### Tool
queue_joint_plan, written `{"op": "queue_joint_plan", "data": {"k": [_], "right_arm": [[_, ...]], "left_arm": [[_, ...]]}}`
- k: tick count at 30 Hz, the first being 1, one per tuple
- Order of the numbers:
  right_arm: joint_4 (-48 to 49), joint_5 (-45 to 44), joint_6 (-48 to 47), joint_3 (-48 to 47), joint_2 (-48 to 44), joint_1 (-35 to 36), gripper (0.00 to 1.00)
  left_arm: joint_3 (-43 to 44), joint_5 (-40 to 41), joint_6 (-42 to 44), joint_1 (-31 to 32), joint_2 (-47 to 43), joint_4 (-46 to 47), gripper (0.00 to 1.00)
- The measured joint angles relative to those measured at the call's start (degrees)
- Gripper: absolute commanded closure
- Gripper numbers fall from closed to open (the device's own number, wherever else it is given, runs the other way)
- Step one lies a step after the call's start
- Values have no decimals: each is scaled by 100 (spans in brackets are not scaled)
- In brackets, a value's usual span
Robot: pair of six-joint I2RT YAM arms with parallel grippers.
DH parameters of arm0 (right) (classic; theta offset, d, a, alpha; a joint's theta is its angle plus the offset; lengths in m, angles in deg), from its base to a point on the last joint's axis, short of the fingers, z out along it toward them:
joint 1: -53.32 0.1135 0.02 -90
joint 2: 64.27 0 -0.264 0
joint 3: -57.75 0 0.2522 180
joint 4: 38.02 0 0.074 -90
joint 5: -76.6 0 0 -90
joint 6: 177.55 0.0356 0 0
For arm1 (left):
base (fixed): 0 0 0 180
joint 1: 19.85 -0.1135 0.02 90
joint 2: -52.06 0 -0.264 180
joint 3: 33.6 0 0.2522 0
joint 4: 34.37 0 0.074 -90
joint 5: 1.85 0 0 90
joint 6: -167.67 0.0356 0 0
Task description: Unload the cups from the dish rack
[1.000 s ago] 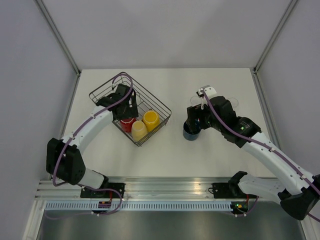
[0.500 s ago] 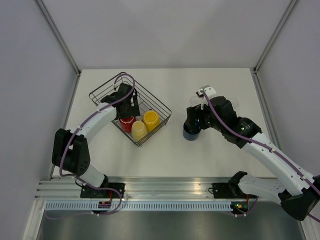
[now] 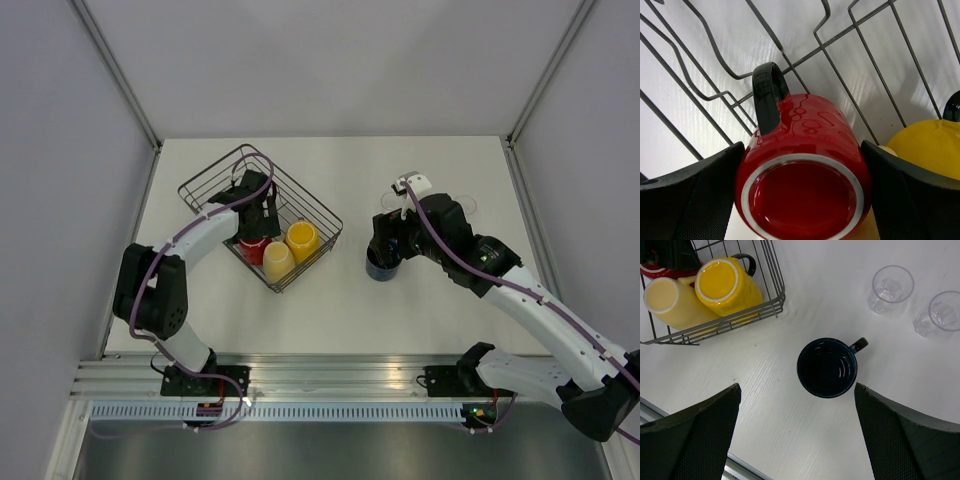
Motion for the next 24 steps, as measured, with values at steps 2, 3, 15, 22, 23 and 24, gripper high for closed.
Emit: {"op": "queue_joint_plan", "data": {"k": [2, 3, 15, 22, 23, 24], "right_arm": [[9, 0, -2, 2, 0, 0, 2], [11, 0, -7, 7, 0, 0, 2], [46, 0, -17, 33, 0, 0, 2], [48, 0, -37, 33, 0, 0, 2], [48, 0, -39, 33, 0, 0, 2], [48, 0, -42, 33, 0, 0, 2]], "left_arm": [[-15, -4, -2, 0, 63, 24, 4], [-22, -7, 0, 0, 85, 37, 7], [-26, -153, 4, -11, 46, 70, 92], [-26, -278, 7, -20, -271, -48, 98], [-26, -286, 4, -20, -334, -63, 98], [-22, -295, 7, -22, -382, -76, 98]]}}
